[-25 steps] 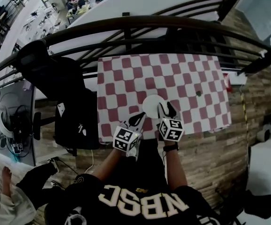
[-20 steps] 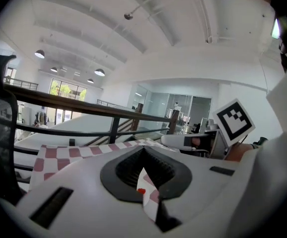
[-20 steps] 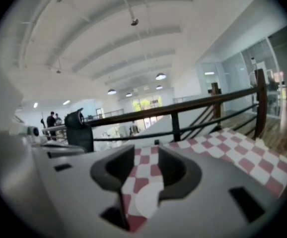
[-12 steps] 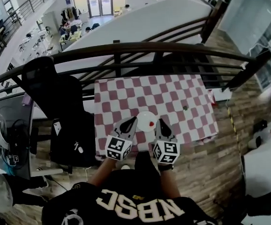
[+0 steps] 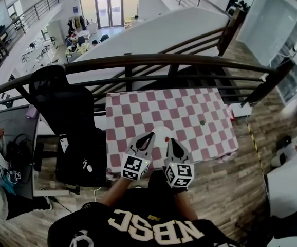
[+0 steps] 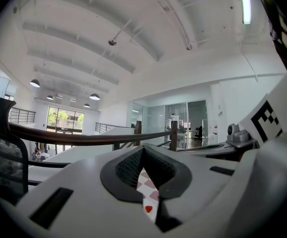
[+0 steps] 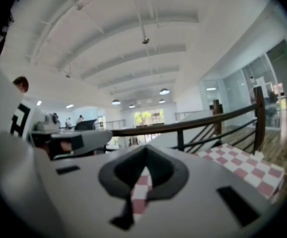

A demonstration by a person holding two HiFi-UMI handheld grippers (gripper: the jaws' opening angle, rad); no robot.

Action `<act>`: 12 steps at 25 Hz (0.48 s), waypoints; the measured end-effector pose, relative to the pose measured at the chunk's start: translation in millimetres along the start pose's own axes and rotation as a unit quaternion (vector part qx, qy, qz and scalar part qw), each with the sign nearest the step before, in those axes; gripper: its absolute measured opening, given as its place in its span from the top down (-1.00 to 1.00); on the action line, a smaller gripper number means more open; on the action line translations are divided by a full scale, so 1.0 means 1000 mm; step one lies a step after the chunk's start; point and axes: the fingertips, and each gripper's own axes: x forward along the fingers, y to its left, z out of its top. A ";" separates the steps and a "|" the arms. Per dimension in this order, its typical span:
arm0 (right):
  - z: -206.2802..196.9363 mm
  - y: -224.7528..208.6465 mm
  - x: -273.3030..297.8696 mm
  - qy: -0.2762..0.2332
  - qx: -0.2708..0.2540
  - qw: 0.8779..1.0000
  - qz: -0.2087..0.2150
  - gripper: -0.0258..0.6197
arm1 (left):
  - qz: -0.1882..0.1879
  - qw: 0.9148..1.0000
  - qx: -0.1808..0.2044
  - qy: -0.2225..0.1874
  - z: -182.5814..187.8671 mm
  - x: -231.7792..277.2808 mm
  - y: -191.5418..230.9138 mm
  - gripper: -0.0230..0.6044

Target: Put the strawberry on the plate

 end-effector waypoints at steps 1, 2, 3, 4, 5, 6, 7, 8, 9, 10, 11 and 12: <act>0.002 0.000 -0.001 -0.004 -0.002 1.000 -0.005 0.86 | -0.001 1.000 0.001 -0.001 0.001 -0.001 -0.001 0.88; 0.003 -0.001 -0.003 -0.008 -0.003 1.000 -0.010 0.86 | -0.002 1.000 0.001 -0.002 0.001 -0.002 -0.002 0.88; 0.004 -0.003 -0.005 -0.010 -0.004 1.000 -0.015 0.86 | -0.004 1.000 0.002 -0.003 0.001 -0.003 -0.003 0.88; 0.004 -0.005 -0.006 -0.011 -0.005 1.000 -0.020 0.86 | -0.005 1.000 0.002 -0.003 0.001 -0.003 -0.004 0.88; 0.004 -0.008 -0.008 -0.011 -0.005 1.000 -0.025 0.86 | -0.007 1.000 0.003 -0.003 0.000 -0.003 -0.005 0.88; 0.002 -0.010 -0.010 -0.009 -0.003 1.000 -0.028 0.86 | -0.009 1.000 0.003 -0.002 0.000 -0.004 -0.006 0.88; 0.000 -0.011 -0.010 -0.005 0.000 1.000 -0.026 0.86 | -0.011 1.000 0.004 -0.001 0.000 -0.004 -0.008 0.88; -0.003 -0.012 -0.011 -0.001 0.007 1.000 -0.019 0.86 | -0.012 1.000 0.005 0.000 -0.001 -0.004 -0.009 0.88; -0.006 -0.011 -0.011 0.001 0.016 1.000 -0.009 0.86 | -0.013 1.000 0.006 0.003 -0.001 -0.004 -0.010 0.88; -0.008 -0.011 -0.012 0.002 0.027 1.000 0.000 0.86 | -0.013 1.000 0.006 0.006 -0.002 -0.004 -0.011 0.88; -0.010 -0.011 -0.013 0.003 0.034 0.999 0.004 0.86 | -0.012 1.000 0.006 0.008 -0.004 -0.004 -0.012 0.88; -0.011 -0.011 -0.014 0.003 0.038 0.999 0.006 0.86 | -0.011 1.000 0.005 0.011 -0.006 -0.004 -0.012 0.88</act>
